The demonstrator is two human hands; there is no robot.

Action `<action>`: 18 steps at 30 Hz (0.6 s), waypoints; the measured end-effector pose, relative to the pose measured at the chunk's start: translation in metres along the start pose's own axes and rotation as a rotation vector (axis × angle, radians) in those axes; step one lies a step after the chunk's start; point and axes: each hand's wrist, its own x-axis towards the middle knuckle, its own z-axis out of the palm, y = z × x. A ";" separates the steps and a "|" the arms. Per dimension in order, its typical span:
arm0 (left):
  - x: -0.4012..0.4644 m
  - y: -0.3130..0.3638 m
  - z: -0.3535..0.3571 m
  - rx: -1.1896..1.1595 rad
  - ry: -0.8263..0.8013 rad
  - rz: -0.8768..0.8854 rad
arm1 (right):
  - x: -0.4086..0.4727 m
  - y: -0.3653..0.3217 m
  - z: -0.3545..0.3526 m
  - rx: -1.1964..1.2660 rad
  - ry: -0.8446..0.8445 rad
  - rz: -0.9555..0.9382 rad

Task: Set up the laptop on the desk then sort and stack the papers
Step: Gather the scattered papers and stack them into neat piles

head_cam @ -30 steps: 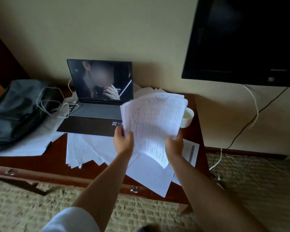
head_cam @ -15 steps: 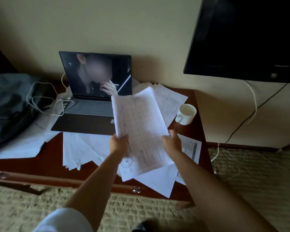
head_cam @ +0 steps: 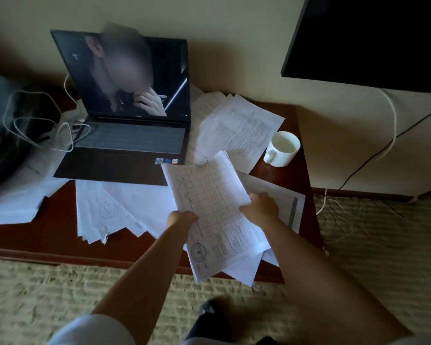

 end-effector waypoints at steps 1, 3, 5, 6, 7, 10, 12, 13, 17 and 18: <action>-0.002 -0.002 0.002 0.015 0.015 0.003 | -0.002 0.001 -0.001 0.074 -0.023 -0.015; -0.008 -0.005 0.005 0.023 0.019 -0.004 | -0.007 0.007 -0.002 0.151 -0.037 -0.049; -0.014 -0.010 0.009 0.027 0.002 -0.005 | -0.015 0.018 -0.005 0.135 -0.038 -0.067; -0.019 -0.013 0.012 0.028 -0.004 -0.001 | -0.019 0.025 -0.007 0.118 -0.052 -0.066; -0.025 -0.017 0.016 0.033 0.001 0.007 | -0.024 0.035 -0.008 0.108 -0.079 -0.054; -0.045 -0.034 0.032 0.117 0.045 0.034 | -0.039 0.069 -0.010 0.178 -0.285 0.031; -0.062 -0.047 0.043 0.228 0.118 0.043 | -0.049 0.090 -0.011 0.248 -0.448 0.067; -0.070 -0.051 0.048 0.322 0.182 0.049 | -0.054 0.098 -0.011 0.281 -0.474 0.071; -0.097 -0.068 0.054 0.490 0.362 -0.010 | -0.071 0.104 -0.014 0.518 -0.405 0.031; -0.099 -0.073 0.052 0.480 0.365 -0.015 | -0.076 0.100 -0.015 0.563 -0.377 0.009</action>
